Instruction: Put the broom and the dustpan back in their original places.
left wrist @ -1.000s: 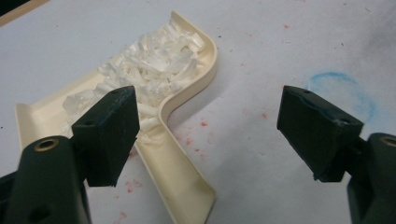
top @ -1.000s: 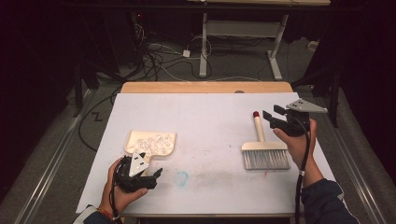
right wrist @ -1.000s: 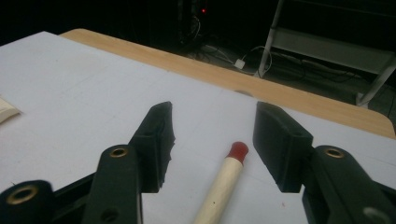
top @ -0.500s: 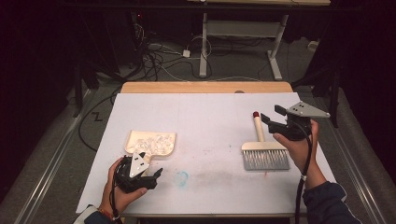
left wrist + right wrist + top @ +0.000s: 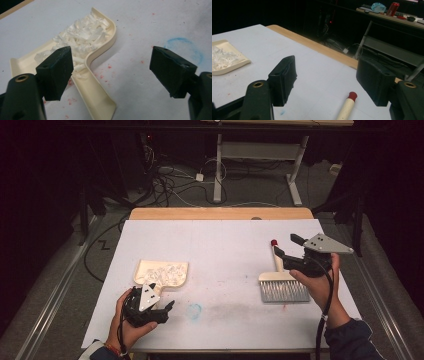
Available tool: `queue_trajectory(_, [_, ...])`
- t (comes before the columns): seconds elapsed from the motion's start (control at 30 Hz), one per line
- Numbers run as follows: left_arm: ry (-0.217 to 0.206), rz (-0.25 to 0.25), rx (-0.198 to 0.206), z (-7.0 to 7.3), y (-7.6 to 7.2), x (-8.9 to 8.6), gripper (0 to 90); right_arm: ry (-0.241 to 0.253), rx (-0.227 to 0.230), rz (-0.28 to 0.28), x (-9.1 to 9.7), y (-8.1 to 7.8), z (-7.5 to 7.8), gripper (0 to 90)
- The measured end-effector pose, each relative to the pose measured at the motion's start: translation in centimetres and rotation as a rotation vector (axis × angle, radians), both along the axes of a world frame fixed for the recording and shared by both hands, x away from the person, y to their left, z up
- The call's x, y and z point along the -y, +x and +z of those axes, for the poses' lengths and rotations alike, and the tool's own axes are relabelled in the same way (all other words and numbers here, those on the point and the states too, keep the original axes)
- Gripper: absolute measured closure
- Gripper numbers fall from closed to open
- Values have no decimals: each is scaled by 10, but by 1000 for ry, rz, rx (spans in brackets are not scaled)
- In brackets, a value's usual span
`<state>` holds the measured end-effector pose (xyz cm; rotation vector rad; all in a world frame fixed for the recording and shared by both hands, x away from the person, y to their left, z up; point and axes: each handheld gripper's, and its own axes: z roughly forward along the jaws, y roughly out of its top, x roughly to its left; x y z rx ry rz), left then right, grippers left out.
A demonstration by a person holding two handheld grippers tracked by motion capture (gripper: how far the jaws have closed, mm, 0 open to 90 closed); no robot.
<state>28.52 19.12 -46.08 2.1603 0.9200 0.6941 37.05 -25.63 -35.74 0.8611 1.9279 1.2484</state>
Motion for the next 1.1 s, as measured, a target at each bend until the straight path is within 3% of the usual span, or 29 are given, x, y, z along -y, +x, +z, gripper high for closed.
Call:
queue_trajectory(0.1, [-6, -3, 2, 1, 0, 0, 181, -15, 11, 30, -1, -7, 2, 327])
queue_trajectory(0.37, [9, -9, 10, 1, -2, 1, 181, -19, 37, 44, 4, -22, 6, 325])
queue_trajectory(0.7, [17, -20, 26, 2, -1, 2, 181, -20, 47, 77, 2, -30, 8, 312])
queue_trajectory(0.83, [7, -17, 14, 1, -2, 2, 181, -23, 56, 84, -1, -34, 9, 299])
queue_trajectory(1.1, [21, -24, 28, 2, -2, 2, 181, -62, 64, 103, -5, -46, 6, 270])
